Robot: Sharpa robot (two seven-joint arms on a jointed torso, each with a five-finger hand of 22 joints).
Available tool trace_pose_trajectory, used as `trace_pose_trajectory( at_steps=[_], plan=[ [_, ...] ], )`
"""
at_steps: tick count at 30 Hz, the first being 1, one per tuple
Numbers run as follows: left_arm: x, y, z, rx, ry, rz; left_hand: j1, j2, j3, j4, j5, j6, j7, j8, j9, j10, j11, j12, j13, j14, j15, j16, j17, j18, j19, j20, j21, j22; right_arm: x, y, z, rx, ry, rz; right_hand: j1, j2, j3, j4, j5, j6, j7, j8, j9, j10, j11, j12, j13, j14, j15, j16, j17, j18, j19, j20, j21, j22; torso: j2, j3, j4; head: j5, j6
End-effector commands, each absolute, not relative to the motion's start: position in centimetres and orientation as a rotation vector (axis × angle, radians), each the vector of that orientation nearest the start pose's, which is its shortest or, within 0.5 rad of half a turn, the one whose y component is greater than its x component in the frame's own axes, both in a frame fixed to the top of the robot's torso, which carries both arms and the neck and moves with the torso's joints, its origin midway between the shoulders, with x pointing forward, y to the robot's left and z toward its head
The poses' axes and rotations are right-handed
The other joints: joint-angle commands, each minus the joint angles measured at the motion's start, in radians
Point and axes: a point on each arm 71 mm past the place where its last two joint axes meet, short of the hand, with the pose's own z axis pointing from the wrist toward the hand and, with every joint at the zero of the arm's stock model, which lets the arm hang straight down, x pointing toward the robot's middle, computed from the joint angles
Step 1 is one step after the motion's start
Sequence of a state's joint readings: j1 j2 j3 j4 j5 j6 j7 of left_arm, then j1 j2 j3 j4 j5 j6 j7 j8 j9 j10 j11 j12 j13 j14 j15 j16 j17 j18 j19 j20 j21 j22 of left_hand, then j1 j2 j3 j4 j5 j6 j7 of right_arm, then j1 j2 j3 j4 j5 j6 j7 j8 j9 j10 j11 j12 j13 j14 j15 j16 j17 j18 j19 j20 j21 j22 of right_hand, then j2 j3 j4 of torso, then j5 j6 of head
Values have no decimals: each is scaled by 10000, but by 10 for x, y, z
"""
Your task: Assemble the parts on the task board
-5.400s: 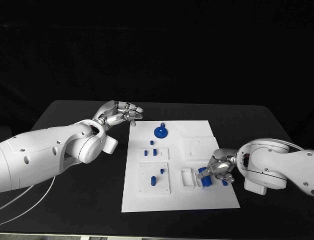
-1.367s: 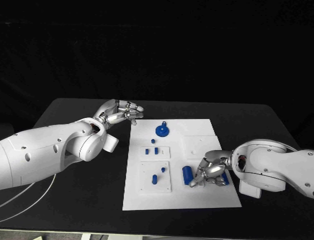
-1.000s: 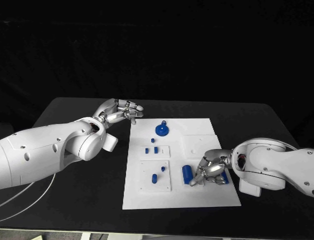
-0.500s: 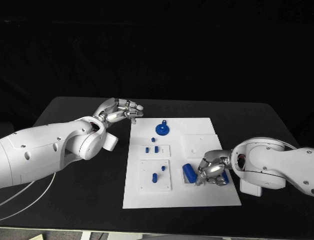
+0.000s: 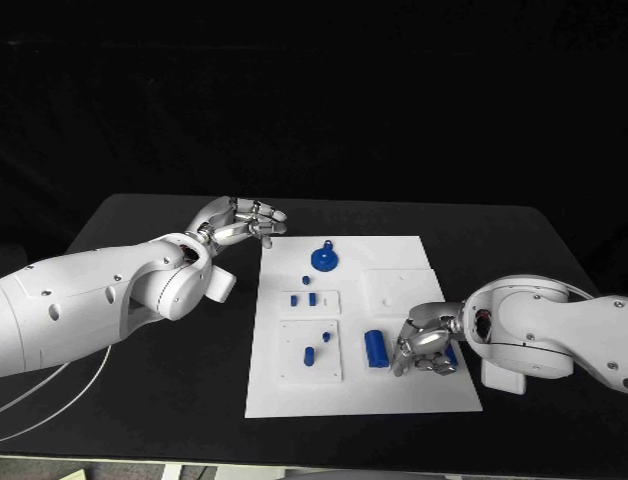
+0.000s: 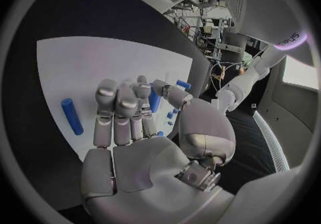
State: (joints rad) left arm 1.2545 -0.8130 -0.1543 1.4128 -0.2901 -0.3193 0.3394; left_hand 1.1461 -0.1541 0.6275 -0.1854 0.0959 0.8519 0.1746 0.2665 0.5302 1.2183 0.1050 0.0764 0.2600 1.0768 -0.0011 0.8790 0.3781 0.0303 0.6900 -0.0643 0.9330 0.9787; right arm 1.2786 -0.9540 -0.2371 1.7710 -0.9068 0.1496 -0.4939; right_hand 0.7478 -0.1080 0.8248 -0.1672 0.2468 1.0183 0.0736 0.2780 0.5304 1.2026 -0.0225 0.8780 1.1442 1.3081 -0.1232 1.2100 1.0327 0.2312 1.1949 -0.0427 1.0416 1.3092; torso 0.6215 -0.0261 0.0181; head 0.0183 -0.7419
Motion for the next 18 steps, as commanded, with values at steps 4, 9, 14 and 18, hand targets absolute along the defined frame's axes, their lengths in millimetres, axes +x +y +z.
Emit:
trace_pose_trajectory(
  at_steps=[4, 9, 14, 18],
  plan=[
    [503, 223, -197, -7999, 15734, -13310, -108, -13, 9, 49, -65, -57, -11, 40, -13, -93, -8, -63, 16, 14, 1, -43, 15, -21, 6, -344, -67, 18, 396, -202, -245, 1254, 25661, 5711, -15, -129, -167, -38, -94, 93, 195, 5, 21, 28, 36, 58, -21, 68, -9, -43, 16, 306, 82, -5, 26, 122, 1, -6, 4, 5, 3],
    [503, 223, -197, -8001, 15735, -13308, -105, -14, 10, 51, -66, -57, -12, 41, -13, -94, -8, -63, 16, 12, 2, -46, 19, -22, 2, -343, -69, 21, 396, -202, -245, 1276, 25549, 5789, -3, -181, -334, -48, -297, 93, 189, 15, 34, 32, 31, 63, -30, 74, -14, -53, 20, 306, 89, -15, 14, 109, 0, -6, 3, 8, 13],
    [503, 223, -197, -8002, 15734, -13307, -104, -15, 11, 53, -66, -57, -12, 42, -14, -94, -7, -63, 16, 11, 2, -49, 22, -22, 0, -343, -70, 23, 398, -200, -244, 1093, 25349, 5577, -6, -417, -449, 260, -1929, 114, 171, 35, 53, 46, 13, 65, -55, 85, -30, -68, 34, 306, 96, -35, -26, 82, 4, -1, 1, 11, 14],
    [503, 223, -197, -7999, 15740, -13318, -103, -16, 12, 54, -66, -57, -12, 43, -14, -94, -7, -63, 16, 11, 3, -51, 24, -23, -2, -342, -71, 24, 399, -199, -245, 1023, 25308, 5420, -9, -414, -472, 432, -1979, 133, 155, 58, 76, 65, -3, 74, -57, 88, -46, -60, 47, 306, 115, -51, -22, 80, 2, -1, 0, 14, 3]
  ],
)
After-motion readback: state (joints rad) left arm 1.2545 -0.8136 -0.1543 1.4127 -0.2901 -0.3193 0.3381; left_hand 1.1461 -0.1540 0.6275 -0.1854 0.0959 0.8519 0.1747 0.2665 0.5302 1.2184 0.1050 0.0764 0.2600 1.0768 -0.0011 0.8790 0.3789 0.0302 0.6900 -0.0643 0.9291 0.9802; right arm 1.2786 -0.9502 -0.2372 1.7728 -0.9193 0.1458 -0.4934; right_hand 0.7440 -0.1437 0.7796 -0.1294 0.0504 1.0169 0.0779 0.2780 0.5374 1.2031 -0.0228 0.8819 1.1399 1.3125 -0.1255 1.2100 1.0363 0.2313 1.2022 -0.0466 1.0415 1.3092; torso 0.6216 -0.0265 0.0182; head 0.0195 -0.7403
